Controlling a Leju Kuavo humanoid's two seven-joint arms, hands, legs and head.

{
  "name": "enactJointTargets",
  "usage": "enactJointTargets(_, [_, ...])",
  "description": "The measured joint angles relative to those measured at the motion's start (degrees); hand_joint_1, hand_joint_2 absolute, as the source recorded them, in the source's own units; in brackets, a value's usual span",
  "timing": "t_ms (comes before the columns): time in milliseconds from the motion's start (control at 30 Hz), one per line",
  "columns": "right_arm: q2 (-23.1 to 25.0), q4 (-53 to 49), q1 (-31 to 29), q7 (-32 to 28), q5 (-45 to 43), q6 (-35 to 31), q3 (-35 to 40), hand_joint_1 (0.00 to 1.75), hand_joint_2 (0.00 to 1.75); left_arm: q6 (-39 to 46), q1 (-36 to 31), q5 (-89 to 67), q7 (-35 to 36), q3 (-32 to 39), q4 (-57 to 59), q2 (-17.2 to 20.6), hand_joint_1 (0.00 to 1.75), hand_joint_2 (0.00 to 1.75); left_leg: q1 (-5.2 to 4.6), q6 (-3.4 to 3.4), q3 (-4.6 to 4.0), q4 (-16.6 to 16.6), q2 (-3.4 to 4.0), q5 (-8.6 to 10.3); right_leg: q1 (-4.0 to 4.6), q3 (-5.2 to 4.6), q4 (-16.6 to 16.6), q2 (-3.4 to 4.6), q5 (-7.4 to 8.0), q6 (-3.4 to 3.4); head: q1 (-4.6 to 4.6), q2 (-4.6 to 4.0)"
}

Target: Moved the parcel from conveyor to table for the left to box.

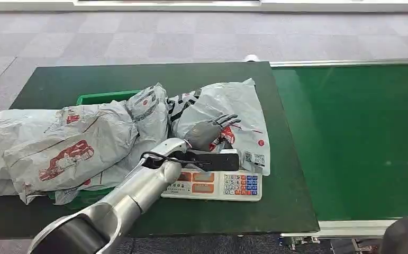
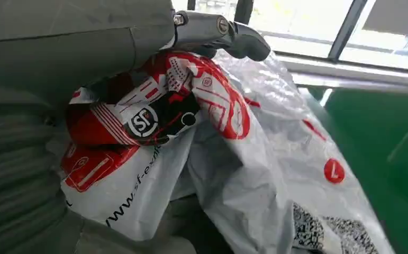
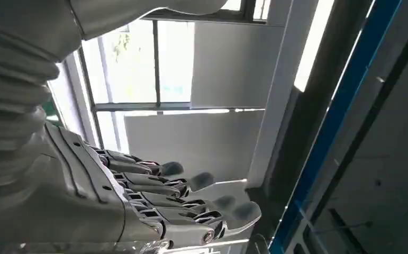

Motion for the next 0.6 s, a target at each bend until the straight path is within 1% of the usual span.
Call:
enactJointTargets(33, [-0.1, 0.1, 0.0, 0.0, -0.4, 0.0, 0.0, 0.0, 1.75, -0.6, -0.7, 0.0, 0.4, -0.4, 1.2, -0.3, 1.75, 1.75, 0.0, 0.0, 0.0, 0.0, 0.0, 0.0, -0.01, 0.01, 0.0, 0.0, 0.0, 0.0, 0.0, 0.0])
enactJointTargets(200, [-0.8, 1.0, -0.2, 0.0, -1.6, 0.0, 0.1, 0.0, 1.75, -2.5, -3.0, 0.6, 0.6, -1.5, 5.1, -1.6, 1.75, 1.75, 0.0, 0.0, 0.0, 0.0, 0.0, 0.0, -0.01, 0.02, 0.0, -0.01, 0.01, 0.01, 0.0, -0.02])
enactJointTargets(367, [-1.6, 2.0, -0.4, 0.0, -2.3, 0.0, 0.2, 0.0, 1.75, -2.4, -3.9, 1.1, 0.2, -2.4, 6.7, -1.7, 1.75, 1.75, 0.0, 0.0, 0.0, 0.0, 0.0, 0.0, 0.0, 0.02, 0.0, -0.01, 0.0, 0.0, 0.0, 0.0])
enactJointTargets(600, [-2.4, 2.9, -0.6, 0.0, -3.0, 0.0, 0.2, 0.0, 1.75, 1.7, -4.0, 1.3, -0.7, -3.3, 7.2, -1.6, 1.75, 1.75, 0.0, 0.0, -0.01, 0.0, -0.01, 0.0, 0.01, 0.01, 0.0, -0.02, 0.0, -0.01, 0.0, -0.02])
